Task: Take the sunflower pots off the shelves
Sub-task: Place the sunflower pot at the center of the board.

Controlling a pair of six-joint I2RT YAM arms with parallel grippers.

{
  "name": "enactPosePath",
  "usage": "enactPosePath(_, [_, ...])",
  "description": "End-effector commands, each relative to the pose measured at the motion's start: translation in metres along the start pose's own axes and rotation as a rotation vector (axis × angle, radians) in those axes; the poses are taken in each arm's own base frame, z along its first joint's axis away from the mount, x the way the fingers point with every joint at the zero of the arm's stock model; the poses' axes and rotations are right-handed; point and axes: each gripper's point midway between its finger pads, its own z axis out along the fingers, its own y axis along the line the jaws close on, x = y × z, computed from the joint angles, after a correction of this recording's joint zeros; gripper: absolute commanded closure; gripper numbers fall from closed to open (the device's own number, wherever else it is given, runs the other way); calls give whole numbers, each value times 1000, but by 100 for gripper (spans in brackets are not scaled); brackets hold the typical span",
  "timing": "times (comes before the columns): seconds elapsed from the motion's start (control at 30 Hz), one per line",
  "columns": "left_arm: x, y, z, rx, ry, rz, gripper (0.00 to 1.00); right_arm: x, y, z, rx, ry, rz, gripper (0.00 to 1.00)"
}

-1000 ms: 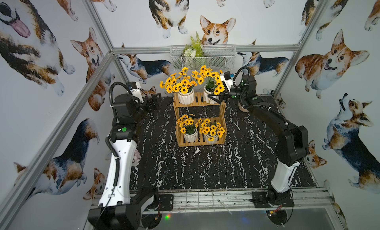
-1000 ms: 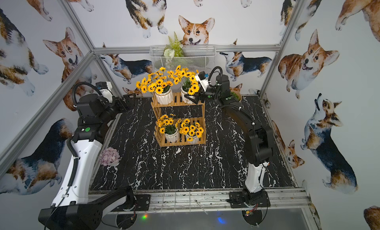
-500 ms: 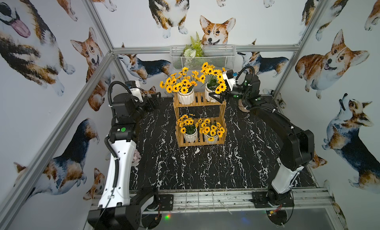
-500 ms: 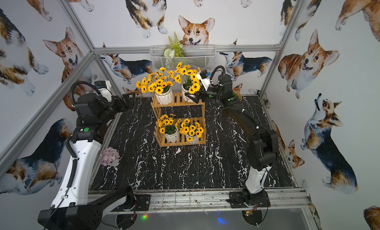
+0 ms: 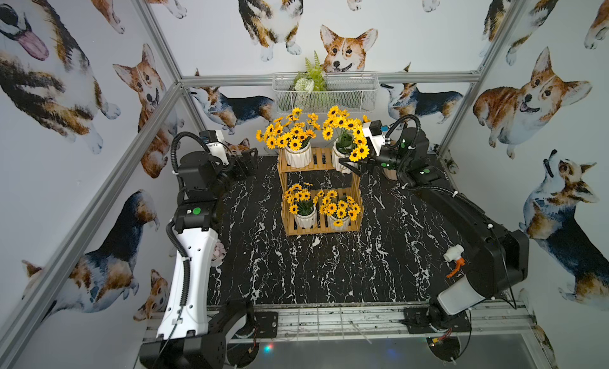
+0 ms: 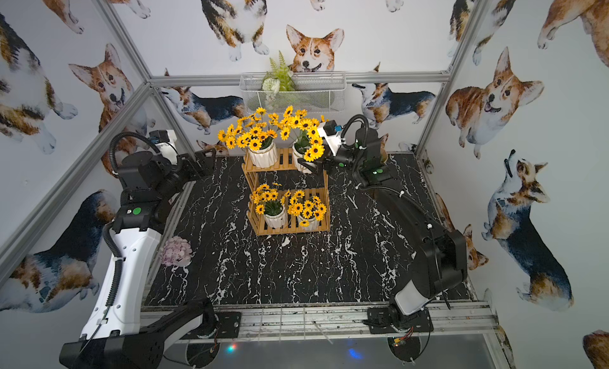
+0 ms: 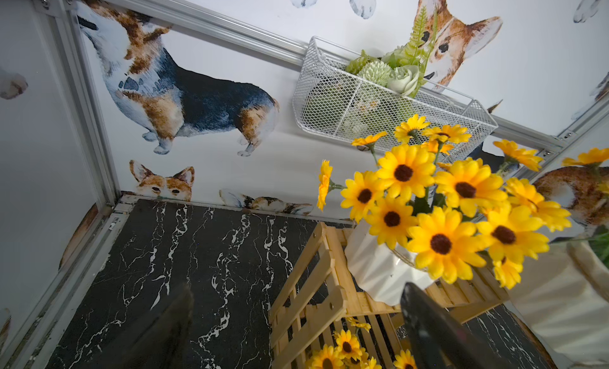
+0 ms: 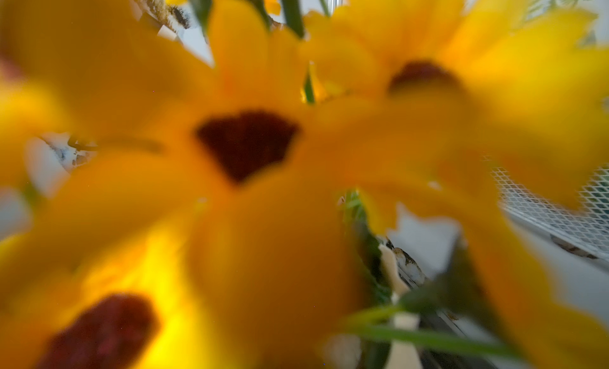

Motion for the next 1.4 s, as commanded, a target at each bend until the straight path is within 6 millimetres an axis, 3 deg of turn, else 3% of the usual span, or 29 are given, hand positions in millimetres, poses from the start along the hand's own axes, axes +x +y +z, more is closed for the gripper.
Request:
enactPosePath(0.0, [-8, -6, -5, 26, -37, -1, 0, -15, 17, -5, 0, -49, -98, 100])
enactPosePath(0.6, [-1, -17, -35, 55, -64, -9, 0, 19, 117, -13, -89, -28, -106, 100])
enactPosePath(1.03, [2, -22, -53, 59, -76, -2, 0, 63, 166, -2, -121, -44, -84, 100])
enactPosePath(1.37, [0, -27, -59, 74, -96, 4, 0, 108, 192, 22, -154, -41, -26, 100])
